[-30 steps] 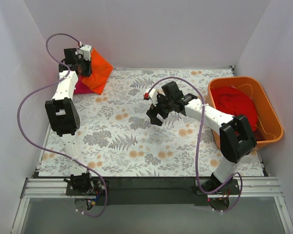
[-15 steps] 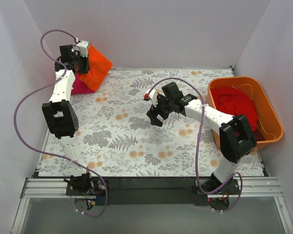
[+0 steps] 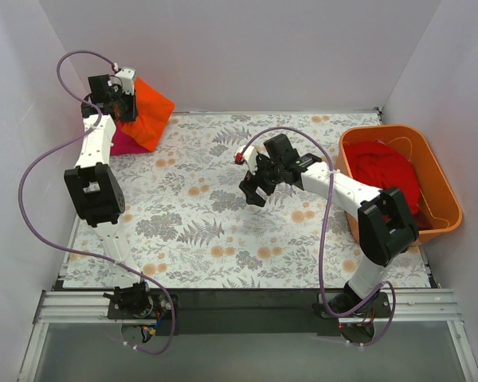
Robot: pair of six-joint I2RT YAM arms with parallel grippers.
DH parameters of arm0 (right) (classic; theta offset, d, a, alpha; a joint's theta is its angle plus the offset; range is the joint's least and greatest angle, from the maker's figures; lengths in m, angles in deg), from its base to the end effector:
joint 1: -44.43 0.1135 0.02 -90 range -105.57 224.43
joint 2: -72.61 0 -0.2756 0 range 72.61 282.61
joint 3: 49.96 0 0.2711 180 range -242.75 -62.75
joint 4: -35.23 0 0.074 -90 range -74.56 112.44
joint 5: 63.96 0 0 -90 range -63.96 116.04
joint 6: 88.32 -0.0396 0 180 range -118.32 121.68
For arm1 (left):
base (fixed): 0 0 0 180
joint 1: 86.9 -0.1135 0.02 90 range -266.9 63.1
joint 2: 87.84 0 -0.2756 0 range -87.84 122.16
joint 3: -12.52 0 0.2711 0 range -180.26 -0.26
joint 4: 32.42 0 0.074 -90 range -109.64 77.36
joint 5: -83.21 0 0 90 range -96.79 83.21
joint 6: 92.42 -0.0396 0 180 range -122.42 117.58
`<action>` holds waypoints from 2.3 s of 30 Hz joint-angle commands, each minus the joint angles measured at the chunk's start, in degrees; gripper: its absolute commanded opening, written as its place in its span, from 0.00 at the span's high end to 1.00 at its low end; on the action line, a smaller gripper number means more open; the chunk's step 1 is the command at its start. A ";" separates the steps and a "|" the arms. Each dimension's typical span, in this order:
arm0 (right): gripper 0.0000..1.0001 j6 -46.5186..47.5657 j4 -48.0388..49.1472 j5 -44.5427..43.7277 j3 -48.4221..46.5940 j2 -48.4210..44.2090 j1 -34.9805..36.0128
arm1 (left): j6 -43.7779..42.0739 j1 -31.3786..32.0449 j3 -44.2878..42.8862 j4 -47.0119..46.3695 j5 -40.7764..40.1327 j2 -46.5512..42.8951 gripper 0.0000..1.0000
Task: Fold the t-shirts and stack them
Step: Neatly place the folded tshirt to the corner
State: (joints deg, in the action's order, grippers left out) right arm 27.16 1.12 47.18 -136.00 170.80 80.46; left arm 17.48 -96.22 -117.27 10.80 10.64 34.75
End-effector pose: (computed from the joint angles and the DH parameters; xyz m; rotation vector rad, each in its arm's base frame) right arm 0.3159 0.2474 0.2491 -1.3612 1.9412 0.5266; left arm 0.5228 0.0738 0.3139 -0.3876 2.1657 -0.4378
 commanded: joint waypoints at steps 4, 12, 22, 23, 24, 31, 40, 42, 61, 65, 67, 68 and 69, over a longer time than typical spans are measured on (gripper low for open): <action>0.02 0.01 -0.12 0.30 -0.75 -0.81 0.18 | -0.74 -1.57 -3.48 -1.08 0.32 1.25 1.00; 0.02 -0.07 -1.00 -0.05 -2.68 0.77 0.18 | -2.15 -2.98 -7.09 -1.17 -0.47 5.82 1.00; 0.01 0.01 -1.97 -0.40 -4.79 2.70 0.18 | -3.11 -4.48 -7.53 -3.28 -2.84 8.63 1.00; 0.02 0.10 -2.14 -0.40 -4.97 2.79 0.09 | -3.11 -4.74 -7.44 -3.63 -3.54 8.90 1.00; 0.02 0.10 -2.15 -0.32 -5.49 3.06 0.09 | -3.20 -4.74 -7.44 -3.89 -3.63 9.25 1.00; 0.02 0.19 -2.94 -0.32 -7.60 5.08 0.18 | -3.90 -5.27 -7.62 -5.47 -5.65 10.83 1.00; 0.02 0.28 -3.90 0.12 -9.71 7.10 0.09 | -4.96 -5.97 -6.83 -7.93 -8.64 11.62 1.00; 0.02 0.36 -4.25 -0.05 -10.33 7.62 0.18 | -5.05 -6.06 -7.09 -8.02 -9.25 12.24 1.00; 0.02 1.33 -5.05 -0.23 -8.84 6.84 0.09 | -1.45 -8.78 -7.01 -12.94 -12.25 8.12 0.27; 0.01 1.51 -4.96 -0.14 -7.70 6.57 0.09 | -0.66 -8.78 -5.51 -13.74 -11.01 6.00 0.25; 0.02 1.68 -4.78 0.12 -7.26 6.40 -0.17 | -0.48 -8.78 -4.72 -13.65 -10.41 5.21 0.25; 0.02 1.68 -4.70 0.21 -6.73 6.05 -0.43 | -0.13 -8.78 -4.37 -13.65 -10.05 4.86 0.25; 0.02 1.68 -4.61 0.56 -6.47 5.87 -0.52 | 0.22 -8.87 -3.41 -13.56 -9.53 4.60 0.25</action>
State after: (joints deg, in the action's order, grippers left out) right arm 28.05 -3.65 46.79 -143.33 178.95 80.41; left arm 16.46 -105.31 -122.10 -1.27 -1.19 46.81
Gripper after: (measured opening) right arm 0.984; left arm 0.752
